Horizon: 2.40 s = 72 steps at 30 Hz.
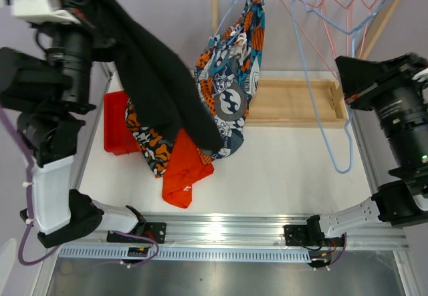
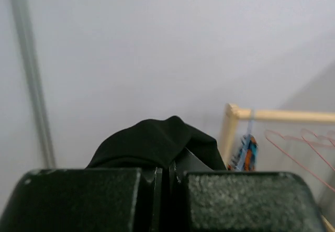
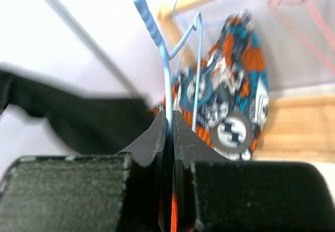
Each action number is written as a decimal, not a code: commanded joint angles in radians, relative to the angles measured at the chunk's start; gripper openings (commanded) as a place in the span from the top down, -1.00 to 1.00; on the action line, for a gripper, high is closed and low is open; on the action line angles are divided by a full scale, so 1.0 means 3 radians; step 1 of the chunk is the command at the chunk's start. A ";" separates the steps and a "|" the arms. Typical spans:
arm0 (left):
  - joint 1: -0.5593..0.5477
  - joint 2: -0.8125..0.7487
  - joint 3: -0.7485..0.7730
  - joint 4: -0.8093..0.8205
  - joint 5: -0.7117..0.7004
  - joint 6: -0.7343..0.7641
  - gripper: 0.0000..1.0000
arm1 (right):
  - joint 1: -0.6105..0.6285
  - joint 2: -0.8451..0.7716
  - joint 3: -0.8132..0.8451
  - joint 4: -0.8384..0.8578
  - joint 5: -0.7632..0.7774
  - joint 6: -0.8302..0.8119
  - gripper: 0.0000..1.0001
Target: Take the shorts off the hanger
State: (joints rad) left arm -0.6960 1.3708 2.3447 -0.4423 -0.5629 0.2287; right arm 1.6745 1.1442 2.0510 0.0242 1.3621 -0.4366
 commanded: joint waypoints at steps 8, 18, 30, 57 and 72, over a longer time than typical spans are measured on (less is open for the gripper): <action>0.1490 0.0528 -0.0012 -0.0540 0.1016 -0.0878 1.00 | -0.0059 0.0618 0.1052 -0.0632 -0.0342 -0.0900 1.00; 0.1778 0.1003 -0.0811 -0.0121 0.1625 -0.1186 1.00 | -0.0381 0.1227 0.1457 -0.1343 -0.0516 -0.1301 1.00; 0.1962 0.1249 -0.1592 0.0150 0.1712 -0.1365 0.92 | -0.3238 0.1212 0.1111 -0.2924 -0.3378 0.1209 1.00; 0.1824 0.0314 -0.2513 0.0048 0.1600 -0.1514 -0.99 | -0.4850 0.2378 0.1483 -0.1927 -0.4377 0.2099 1.00; 0.1809 -0.0034 -0.2830 -0.0054 0.1646 -0.1744 -0.99 | -0.5045 0.2373 0.1084 -0.1896 -0.4382 0.2253 1.00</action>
State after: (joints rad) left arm -0.1486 1.4265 1.4849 -0.4778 -0.0769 -0.2653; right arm 0.1753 1.8828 2.4065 -0.5884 0.0441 0.2176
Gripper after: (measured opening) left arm 0.994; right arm 0.065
